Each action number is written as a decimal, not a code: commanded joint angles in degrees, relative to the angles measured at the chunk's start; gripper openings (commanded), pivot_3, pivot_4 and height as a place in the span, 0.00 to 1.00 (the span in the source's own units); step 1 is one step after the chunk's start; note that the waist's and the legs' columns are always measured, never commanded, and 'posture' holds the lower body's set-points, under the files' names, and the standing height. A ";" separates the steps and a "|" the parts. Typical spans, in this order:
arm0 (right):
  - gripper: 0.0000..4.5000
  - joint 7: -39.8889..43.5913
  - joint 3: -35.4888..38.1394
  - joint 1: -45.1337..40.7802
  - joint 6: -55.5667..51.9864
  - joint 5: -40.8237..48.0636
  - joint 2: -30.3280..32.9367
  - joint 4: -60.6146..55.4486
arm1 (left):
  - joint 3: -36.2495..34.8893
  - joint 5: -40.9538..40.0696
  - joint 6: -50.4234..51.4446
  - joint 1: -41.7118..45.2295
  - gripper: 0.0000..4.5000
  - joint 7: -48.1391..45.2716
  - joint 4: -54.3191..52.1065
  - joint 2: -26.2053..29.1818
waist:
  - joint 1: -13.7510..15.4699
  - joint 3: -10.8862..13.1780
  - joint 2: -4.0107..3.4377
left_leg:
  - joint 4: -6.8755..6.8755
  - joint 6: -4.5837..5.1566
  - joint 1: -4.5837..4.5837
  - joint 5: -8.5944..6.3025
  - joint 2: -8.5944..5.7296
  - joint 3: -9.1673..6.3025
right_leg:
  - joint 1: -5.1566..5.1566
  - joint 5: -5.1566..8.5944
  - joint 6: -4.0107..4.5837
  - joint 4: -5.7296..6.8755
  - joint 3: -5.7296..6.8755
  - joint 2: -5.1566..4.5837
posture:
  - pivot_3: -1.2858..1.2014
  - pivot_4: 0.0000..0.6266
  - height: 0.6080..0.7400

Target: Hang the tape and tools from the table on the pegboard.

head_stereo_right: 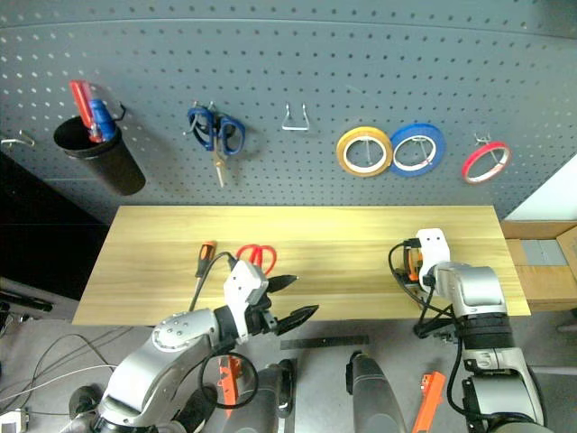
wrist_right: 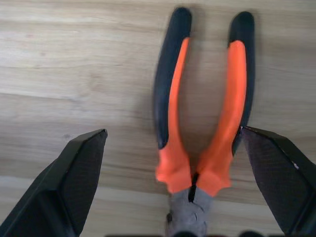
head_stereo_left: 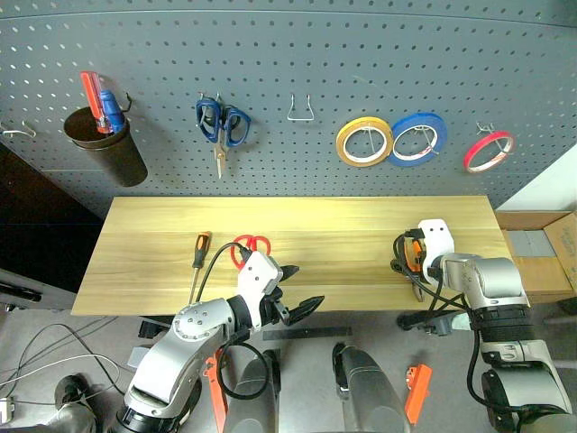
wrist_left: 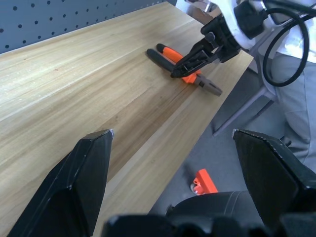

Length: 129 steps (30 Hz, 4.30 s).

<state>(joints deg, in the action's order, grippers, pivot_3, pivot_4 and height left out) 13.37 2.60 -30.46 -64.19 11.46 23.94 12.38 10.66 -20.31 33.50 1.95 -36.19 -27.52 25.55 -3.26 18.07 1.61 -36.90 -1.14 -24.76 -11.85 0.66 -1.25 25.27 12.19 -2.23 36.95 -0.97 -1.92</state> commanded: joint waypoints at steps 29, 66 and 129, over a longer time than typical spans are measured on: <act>0.44 15.08 -6.69 -0.03 2.18 1.23 5.86 -2.55 | -7.77 -5.68 0.15 5.16 0.93 -1.21 0.96 1.73 | 0.09 0.12 0.04 | 0.03 0.00 -0.08 0.00 -0.02 -0.01 | 0.07 -0.01 -0.02 -0.07 0.05 0.00 | 0.50 0.43 1.00; 0.44 19.42 -5.11 -38.03 67.90 -0.89 -19.28 27.40 | -19.06 0.46 -15.58 9.60 0.93 13.94 5.99 -6.35 | -0.02 -8.74 1.04 | -0.01 -0.67 0.30 0.48 0.28 0.15 | -0.09 -0.87 0.52 0.02 -0.07 0.73 | 0.50 0.19 1.00; 0.44 2.48 2.72 -40.34 81.52 -3.48 -25.60 39.27 | -15.97 9.34 -18.34 6.08 0.93 24.88 -2.00 -11.99 | 1.58 -1.61 0.31 | 0.12 -0.60 -0.05 0.47 0.99 0.01 | 0.28 -0.66 1.01 0.03 0.16 1.11 | 0.52 0.49 1.00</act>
<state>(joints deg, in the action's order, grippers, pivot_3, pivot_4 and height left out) 16.22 5.43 -70.39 17.12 7.84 -1.39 55.93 -4.92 -10.48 15.82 8.32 -10.87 -26.67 13.31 -1.67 16.46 1.92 -36.77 -1.73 -24.81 -11.38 1.65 -1.23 25.57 11.53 -1.22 36.98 -0.82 -0.81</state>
